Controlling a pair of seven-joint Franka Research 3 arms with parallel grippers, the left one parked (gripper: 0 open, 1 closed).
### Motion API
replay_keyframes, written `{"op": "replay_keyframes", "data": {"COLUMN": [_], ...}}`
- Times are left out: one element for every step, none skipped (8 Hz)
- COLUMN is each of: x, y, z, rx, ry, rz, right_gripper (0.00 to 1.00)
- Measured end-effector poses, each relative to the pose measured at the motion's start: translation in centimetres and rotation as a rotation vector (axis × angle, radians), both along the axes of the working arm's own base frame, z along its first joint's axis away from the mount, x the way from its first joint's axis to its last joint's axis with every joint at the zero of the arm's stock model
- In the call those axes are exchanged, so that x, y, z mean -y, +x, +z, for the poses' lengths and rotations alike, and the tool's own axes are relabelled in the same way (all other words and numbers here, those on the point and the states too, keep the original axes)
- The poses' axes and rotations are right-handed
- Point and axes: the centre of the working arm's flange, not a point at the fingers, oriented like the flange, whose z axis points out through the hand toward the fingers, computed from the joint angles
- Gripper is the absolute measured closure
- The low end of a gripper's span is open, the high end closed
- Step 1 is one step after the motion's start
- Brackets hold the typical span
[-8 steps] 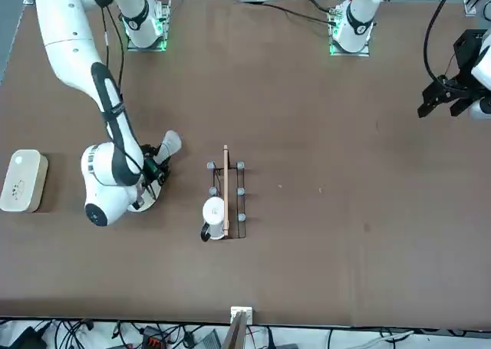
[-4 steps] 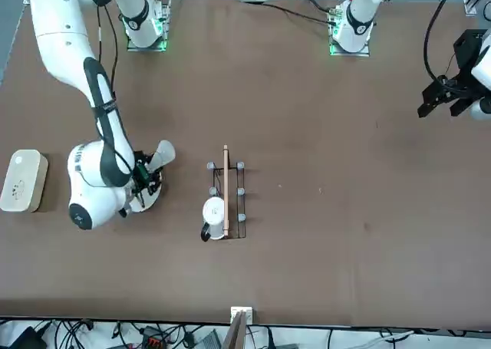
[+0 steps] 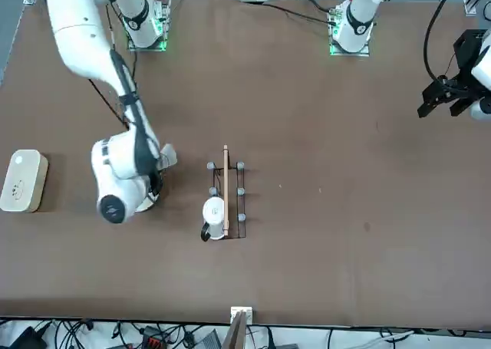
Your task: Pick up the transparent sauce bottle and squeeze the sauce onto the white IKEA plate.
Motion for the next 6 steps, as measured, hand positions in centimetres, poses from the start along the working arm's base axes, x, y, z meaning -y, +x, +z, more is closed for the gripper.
{"op": "replay_keyframes", "data": {"x": [-1.5,-3.0,-4.4,-5.4,-5.9,-6.1], "y": [-0.4,-0.6,-0.5,-0.2,0.1,-0.1], "z": [0.1,0.4,1.2,2.3,3.1,3.6], "rx": [0.034,0.085,0.156,0.23,0.296,0.339], "ry": [-0.082,-0.175,-0.268,-0.348,-0.426,-0.522], "rz": [0.016,0.038,0.053,0.063,0.074,0.079], "right_gripper": [0.61,0.61,0.61,0.61,0.62,0.62]}}
